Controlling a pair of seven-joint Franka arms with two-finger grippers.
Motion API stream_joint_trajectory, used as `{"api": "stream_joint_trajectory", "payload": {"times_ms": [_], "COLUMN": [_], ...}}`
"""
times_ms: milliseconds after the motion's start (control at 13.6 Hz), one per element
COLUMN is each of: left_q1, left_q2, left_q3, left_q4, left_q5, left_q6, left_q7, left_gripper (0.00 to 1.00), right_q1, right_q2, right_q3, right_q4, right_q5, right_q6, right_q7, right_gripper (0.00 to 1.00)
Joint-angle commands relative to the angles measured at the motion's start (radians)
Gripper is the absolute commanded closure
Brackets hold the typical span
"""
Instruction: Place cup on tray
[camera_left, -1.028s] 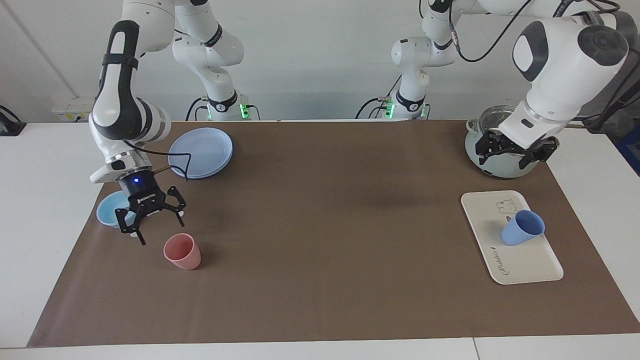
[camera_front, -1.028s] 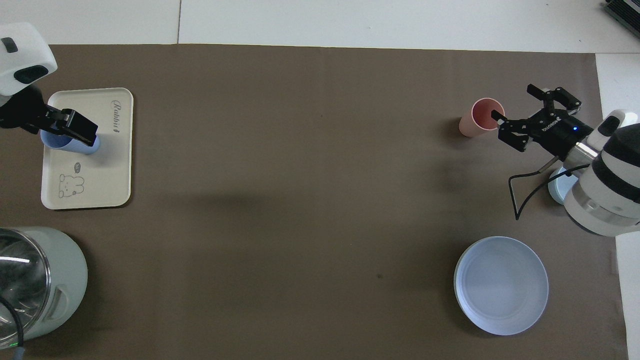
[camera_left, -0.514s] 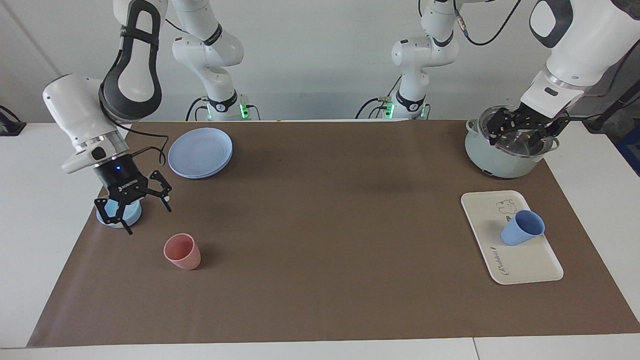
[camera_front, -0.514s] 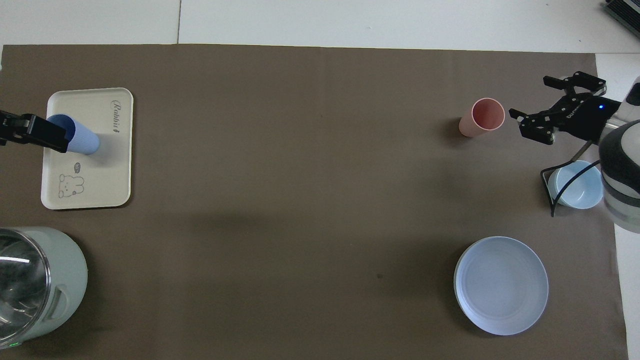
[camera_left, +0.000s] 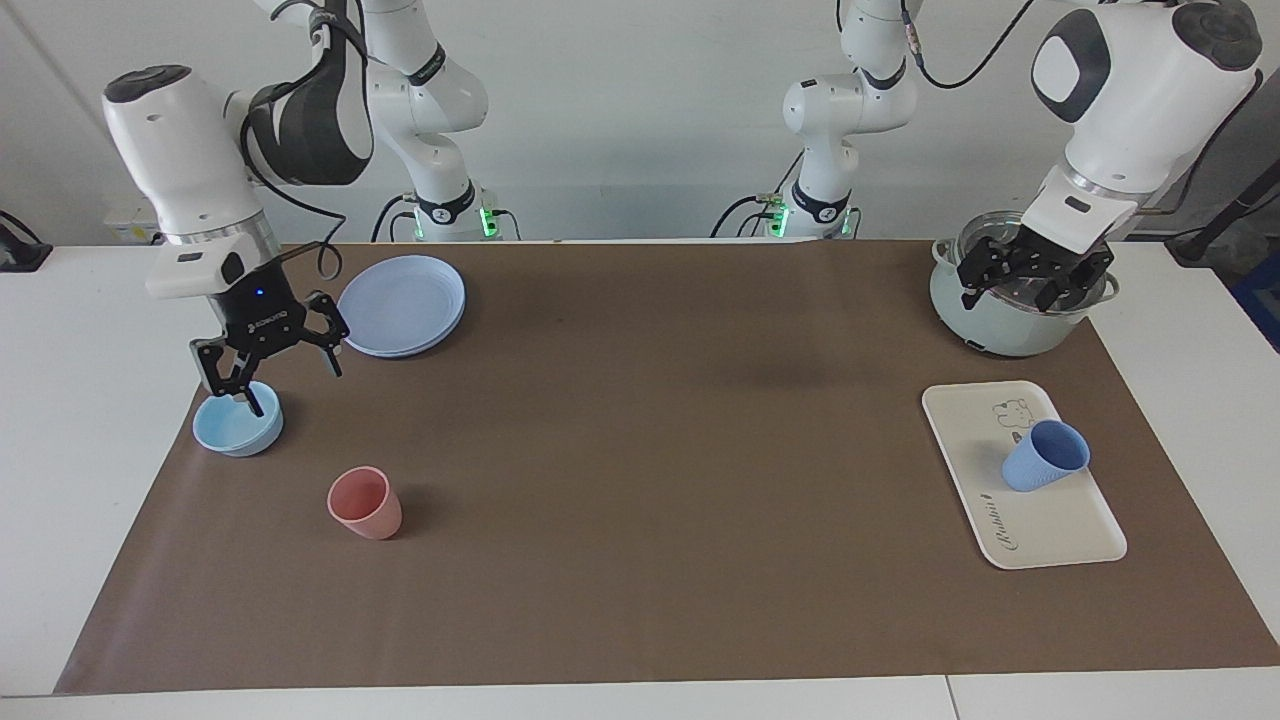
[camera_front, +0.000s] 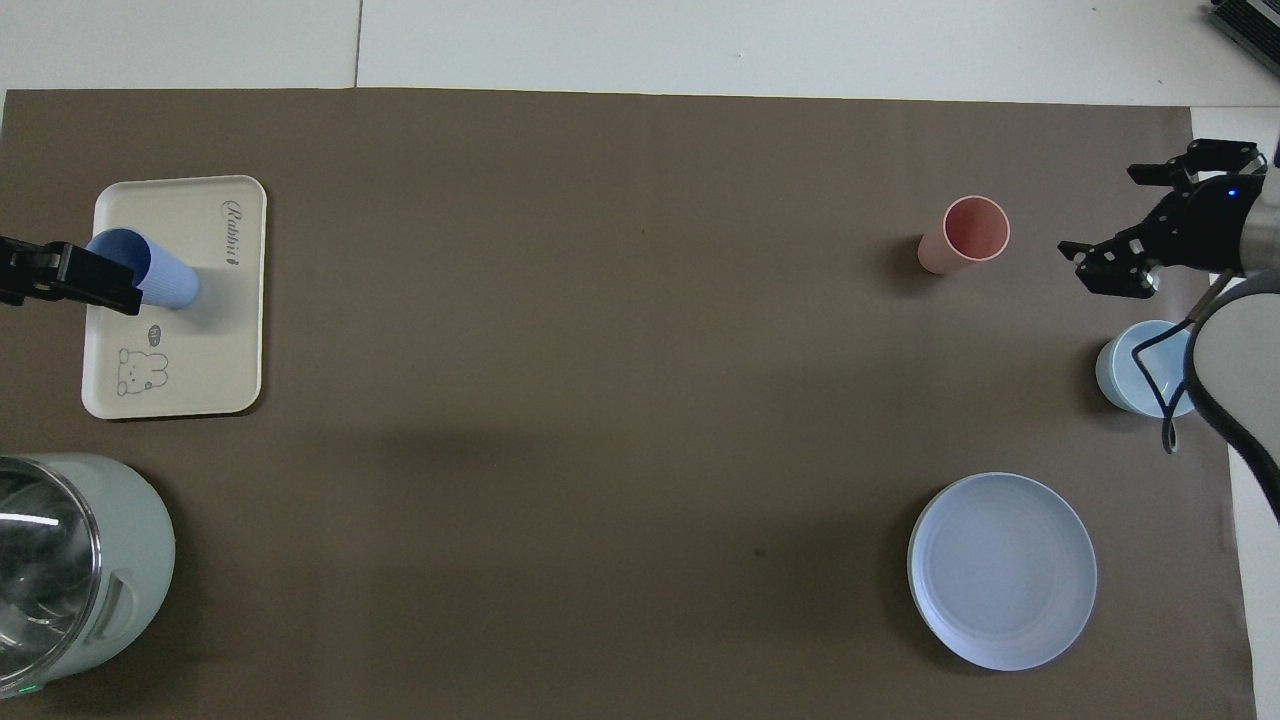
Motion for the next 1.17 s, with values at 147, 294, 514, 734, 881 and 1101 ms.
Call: {"api": "stream_joint_trajectory", "payload": {"times_ms": [147, 294, 514, 734, 881, 1101], "left_q1": [-0.01, -0.03, -0.056, -0.091, -0.107, -0.179], "left_q2": [-0.051, -0.051, -0.054, -0.054, -0.054, -0.056], "left_q3": [0.0, -0.004, -0.004, 0.006, 0.014, 0.107], "left_q4": [-0.059, -0.056, -0.061, -0.07, -0.068, -0.07], "left_q5": [-0.012, -0.012, -0.012, -0.012, -0.012, -0.012], "left_q6": [0.05, 0.05, 0.059, 0.063, 0.062, 0.048], "left_q7": [-0.021, -0.054, -0.085, -0.087, -0.09, -0.09], "left_gripper": [0.0, 0.0, 0.0, 0.0, 0.0, 0.0], "right_q1": [0.058, 0.045, 0.012, -0.023, -0.071, -0.064], "right_q2": [-0.05, -0.063, -0.063, -0.061, -0.066, -0.066], "right_q3": [0.004, -0.002, -0.021, -0.024, -0.028, -0.015], "right_q4": [0.002, 0.063, 0.151, 0.218, 0.24, 0.244], "right_q5": [-0.121, -0.102, -0.039, -0.037, -0.043, -0.106], "right_q6": [-0.171, -0.303, -0.453, -0.648, -0.728, -0.714], "right_q7": [0.448, 0.609, 0.861, 0.929, 0.914, 0.864], "right_gripper": [0.0, 0.0, 0.0, 0.0, 0.0, 0.0]}}
